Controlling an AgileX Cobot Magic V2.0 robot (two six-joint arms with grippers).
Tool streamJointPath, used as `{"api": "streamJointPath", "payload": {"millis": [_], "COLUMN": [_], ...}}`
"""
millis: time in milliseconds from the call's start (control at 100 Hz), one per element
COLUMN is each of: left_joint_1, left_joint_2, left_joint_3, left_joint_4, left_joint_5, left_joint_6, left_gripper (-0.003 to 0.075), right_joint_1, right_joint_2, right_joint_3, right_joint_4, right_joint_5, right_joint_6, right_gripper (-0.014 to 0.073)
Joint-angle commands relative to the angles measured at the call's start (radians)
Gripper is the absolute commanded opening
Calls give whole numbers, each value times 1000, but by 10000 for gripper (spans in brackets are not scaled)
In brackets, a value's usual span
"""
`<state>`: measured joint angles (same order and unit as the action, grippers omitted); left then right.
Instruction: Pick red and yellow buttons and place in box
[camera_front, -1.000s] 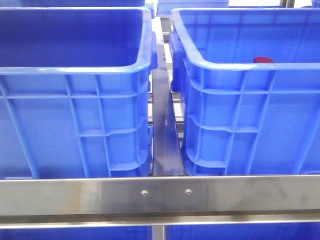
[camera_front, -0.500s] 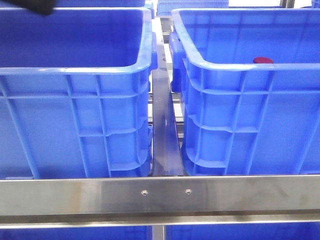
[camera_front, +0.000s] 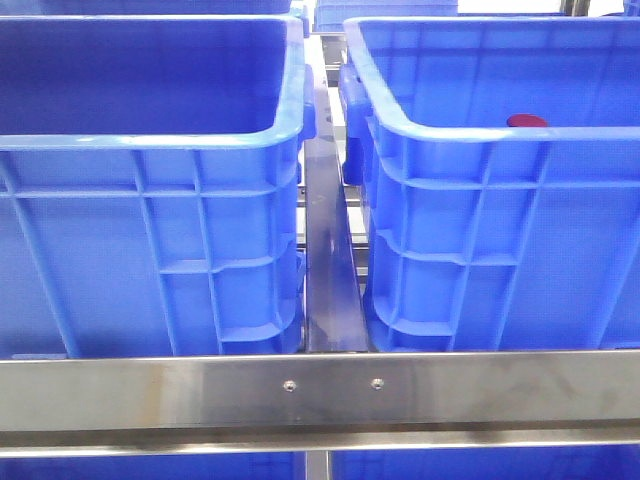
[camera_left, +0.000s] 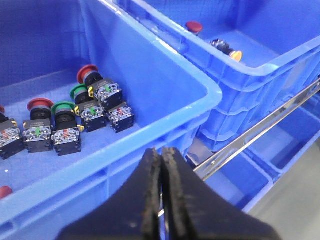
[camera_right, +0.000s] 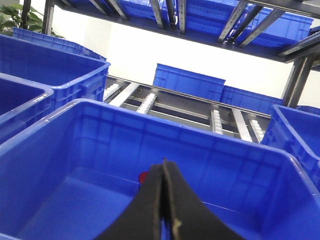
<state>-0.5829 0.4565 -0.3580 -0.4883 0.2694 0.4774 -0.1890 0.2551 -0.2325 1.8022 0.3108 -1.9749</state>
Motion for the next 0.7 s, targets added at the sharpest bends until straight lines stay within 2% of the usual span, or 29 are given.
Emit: {"api": "streamJointPath", "payload": {"millis": [0,690], "left_joint_1": [-8,-8], "left_joint_2": [-33,-44], "left_joint_3": [-17,-17], "left_joint_4": [-18,-18], "left_joint_5": [-77,-77], "left_joint_6": [-7,-7], "left_gripper": [-20,-20], "right_joint_1": [-7,-7], "right_joint_2": [7,7], "right_joint_3": [-26,-26], "right_joint_4": [116,116], "right_joint_5": [23,23], "right_joint_6": [-6,-6], "right_gripper": [-70,-70]}}
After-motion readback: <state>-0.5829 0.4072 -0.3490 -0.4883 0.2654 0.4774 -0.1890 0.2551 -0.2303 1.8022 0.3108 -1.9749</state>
